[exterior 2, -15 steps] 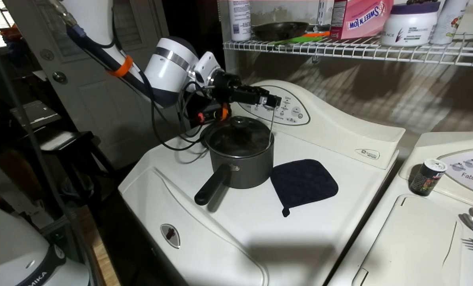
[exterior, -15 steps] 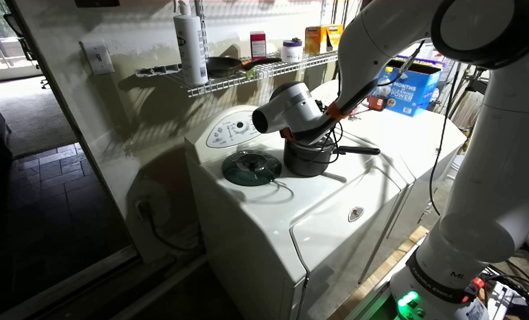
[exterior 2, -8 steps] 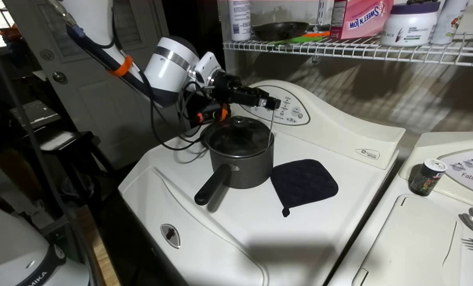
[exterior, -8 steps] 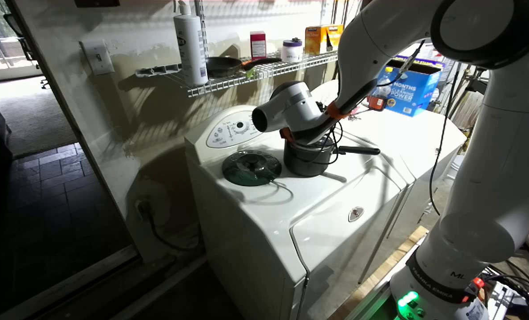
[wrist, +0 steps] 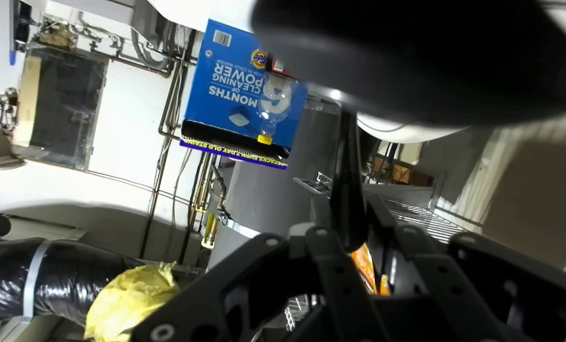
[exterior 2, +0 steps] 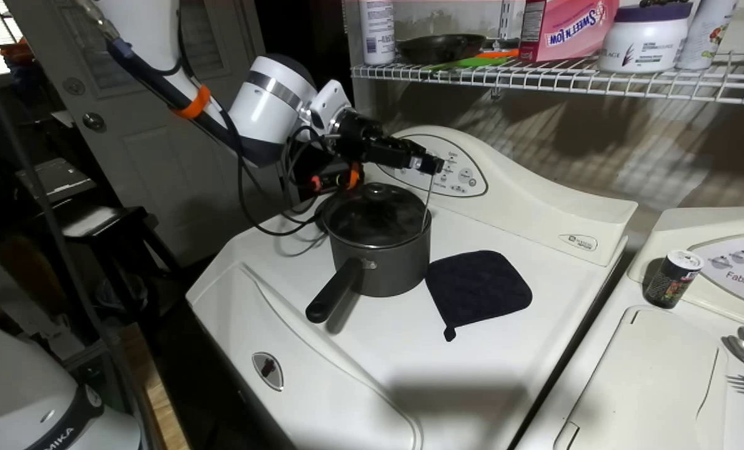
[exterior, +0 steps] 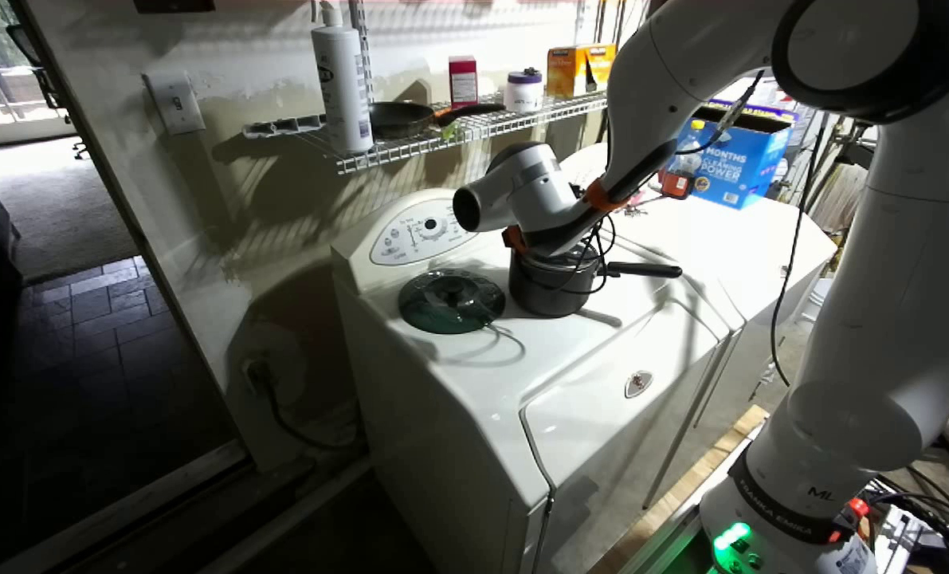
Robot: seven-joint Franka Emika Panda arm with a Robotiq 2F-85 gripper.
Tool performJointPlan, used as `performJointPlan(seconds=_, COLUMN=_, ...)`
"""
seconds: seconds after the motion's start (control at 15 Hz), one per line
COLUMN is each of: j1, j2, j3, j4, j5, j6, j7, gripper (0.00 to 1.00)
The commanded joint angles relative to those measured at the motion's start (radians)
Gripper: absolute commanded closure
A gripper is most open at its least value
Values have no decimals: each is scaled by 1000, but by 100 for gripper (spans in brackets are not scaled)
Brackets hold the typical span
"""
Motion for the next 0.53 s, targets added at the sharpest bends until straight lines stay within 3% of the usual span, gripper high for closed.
performJointPlan(seconds=0.0, j1=-7, j2=22, j3=-7, j4=37, j5=44, j6=15, j7=-44, gripper=59)
performJointPlan(seconds=0.47, j1=-7, j2=22, j3=-9, j4=45, j5=54, j6=13, j7=-58, gripper=12)
